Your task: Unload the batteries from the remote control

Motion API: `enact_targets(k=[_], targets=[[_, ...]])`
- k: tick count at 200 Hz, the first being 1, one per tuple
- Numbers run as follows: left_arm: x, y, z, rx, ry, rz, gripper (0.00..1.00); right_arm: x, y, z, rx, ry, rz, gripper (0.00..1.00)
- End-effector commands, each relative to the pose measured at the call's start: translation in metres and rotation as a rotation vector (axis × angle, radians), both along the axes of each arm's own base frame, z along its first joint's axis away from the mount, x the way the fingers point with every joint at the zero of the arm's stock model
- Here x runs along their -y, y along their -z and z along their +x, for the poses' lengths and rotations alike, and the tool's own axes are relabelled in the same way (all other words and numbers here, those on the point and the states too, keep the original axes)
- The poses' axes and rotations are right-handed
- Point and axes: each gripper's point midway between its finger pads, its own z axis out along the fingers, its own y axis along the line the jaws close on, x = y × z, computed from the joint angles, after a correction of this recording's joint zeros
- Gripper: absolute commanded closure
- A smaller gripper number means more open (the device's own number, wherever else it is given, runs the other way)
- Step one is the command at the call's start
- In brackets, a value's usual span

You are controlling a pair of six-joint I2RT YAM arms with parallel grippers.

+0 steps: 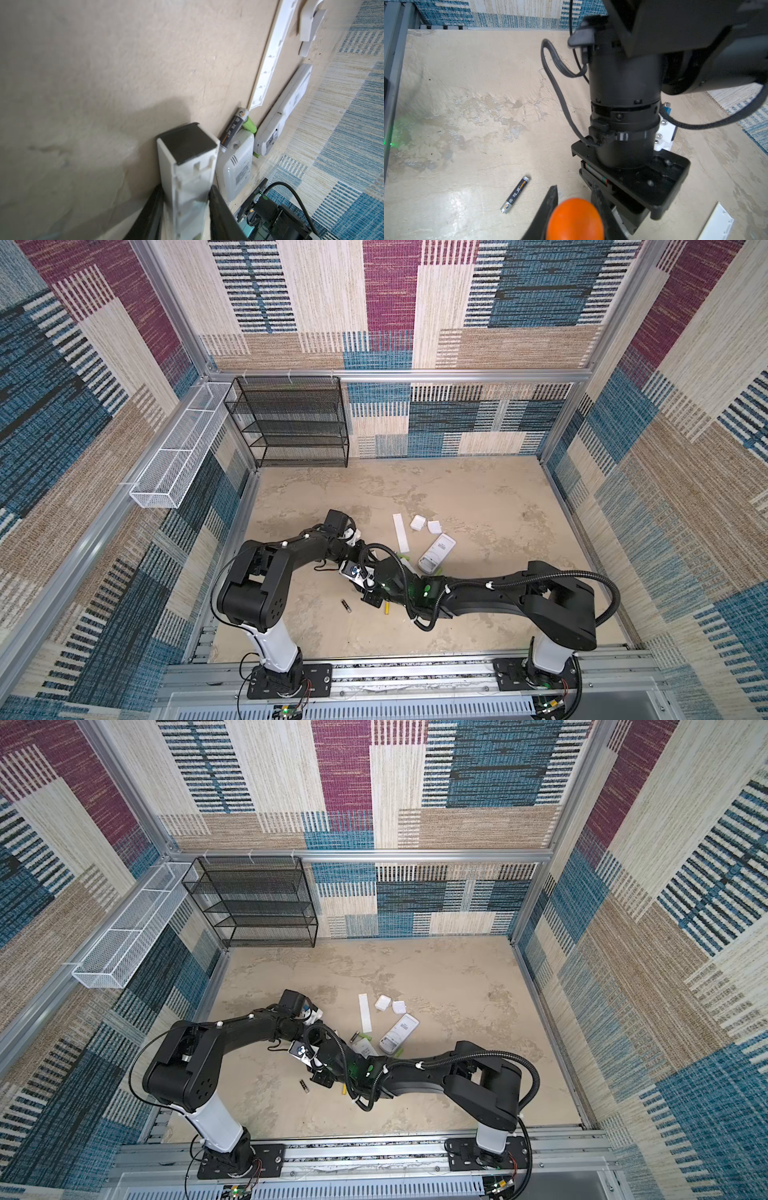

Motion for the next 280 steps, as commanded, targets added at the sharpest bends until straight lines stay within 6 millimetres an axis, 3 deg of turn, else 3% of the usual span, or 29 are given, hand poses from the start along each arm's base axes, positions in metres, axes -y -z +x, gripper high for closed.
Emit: enact_targets(k=[1,63,102,173,206,280], targets=[[-0.065,0.049,-0.051,-0.201,-0.014,0.395,0.73,0.003,-0.003,0.002,0.022,0.005,-0.005,1.0],[-0.067,0.045,-0.047,-0.196,-0.006,0.42,0.73,0.007,-0.024,0.011,0.082,0.036,0.011,1.0],[-0.067,0.045,-0.046,-0.197,-0.004,0.421,0.74,0.016,-0.015,0.021,0.078,0.065,-0.023,1.0],[-0.067,0.045,-0.048,-0.202,-0.004,0.422,0.75,0.014,-0.014,0.008,0.005,0.025,-0.002,1.0],[-0.066,0.045,-0.048,-0.201,-0.004,0.42,0.76,0.027,-0.01,0.009,-0.071,0.059,0.033,1.0],[-0.067,0.042,-0.046,-0.199,-0.007,0.427,0.76,0.05,-0.035,0.019,-0.056,0.115,0.065,1.0]])
